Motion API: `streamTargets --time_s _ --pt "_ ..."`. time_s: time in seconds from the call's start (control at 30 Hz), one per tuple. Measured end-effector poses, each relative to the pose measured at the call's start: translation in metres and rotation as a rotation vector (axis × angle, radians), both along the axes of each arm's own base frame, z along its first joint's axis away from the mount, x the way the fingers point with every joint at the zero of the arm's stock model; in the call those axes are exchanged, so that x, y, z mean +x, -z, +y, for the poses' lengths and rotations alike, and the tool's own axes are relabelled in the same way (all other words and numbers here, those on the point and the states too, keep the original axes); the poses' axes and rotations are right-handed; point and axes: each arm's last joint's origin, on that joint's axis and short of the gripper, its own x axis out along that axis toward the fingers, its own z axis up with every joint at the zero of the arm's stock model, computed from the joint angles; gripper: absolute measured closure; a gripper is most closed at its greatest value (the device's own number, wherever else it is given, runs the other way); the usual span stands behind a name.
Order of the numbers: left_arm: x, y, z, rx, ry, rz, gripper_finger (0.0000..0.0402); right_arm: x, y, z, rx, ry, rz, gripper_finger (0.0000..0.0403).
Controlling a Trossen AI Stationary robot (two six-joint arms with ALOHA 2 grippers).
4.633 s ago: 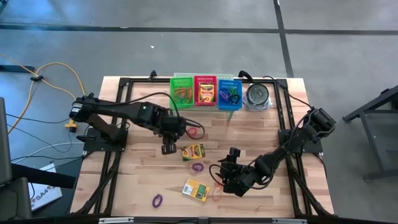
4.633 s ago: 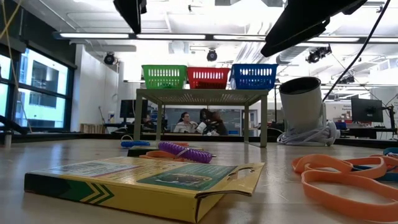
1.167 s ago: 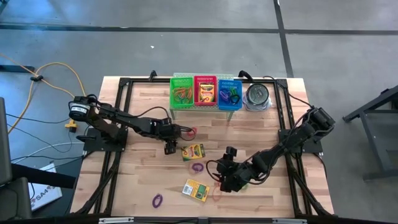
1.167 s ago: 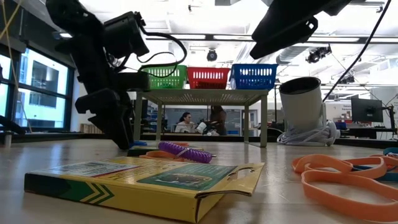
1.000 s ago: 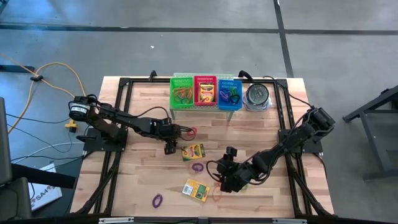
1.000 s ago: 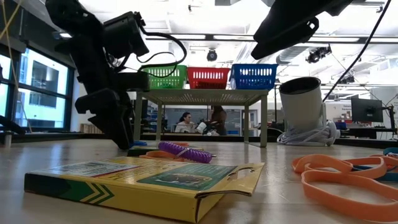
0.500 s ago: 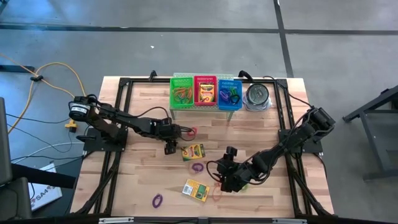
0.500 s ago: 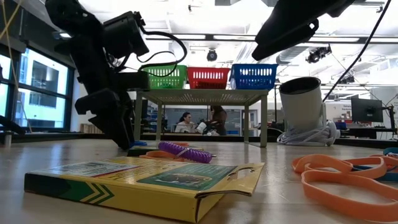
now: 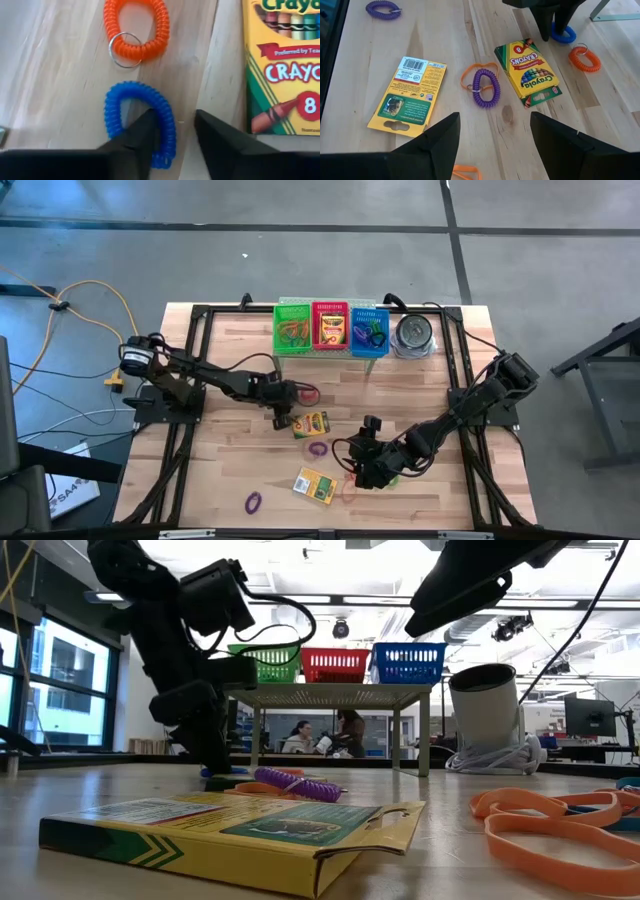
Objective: Pick & Place Office Desk Supplies
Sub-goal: Put the blue spring keychain into the blue bin on the shelf
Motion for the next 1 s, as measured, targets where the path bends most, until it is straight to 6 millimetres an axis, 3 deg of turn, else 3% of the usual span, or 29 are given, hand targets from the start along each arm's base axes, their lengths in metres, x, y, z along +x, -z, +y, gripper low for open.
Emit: streamTargets --time_s 0.17,0.37,0.5,0.7,1.0 --pt "0.000 -0.002 -0.010 0.023 0.014 -0.022 0.0383 0.000 0.000 0.000 0.001 0.001 0.000 0.0172" --pt "-0.002 -0.002 -0.026 0.109 0.021 -0.050 0.0392 0.002 0.003 0.001 0.031 0.032 -0.004 0.0172" --pt "-0.005 -0.013 -0.043 0.163 0.054 -0.106 0.0395 0.003 0.008 0.002 0.034 0.032 0.008 0.0172" --pt "-0.018 -0.047 -0.068 0.118 0.148 -0.231 0.0396 0.004 0.007 0.003 0.006 0.006 -0.007 0.0172" --pt "-0.018 -0.122 -0.107 -0.064 0.266 -0.807 0.0396 0.013 -0.003 0.007 -0.140 -0.139 -0.111 0.0172"
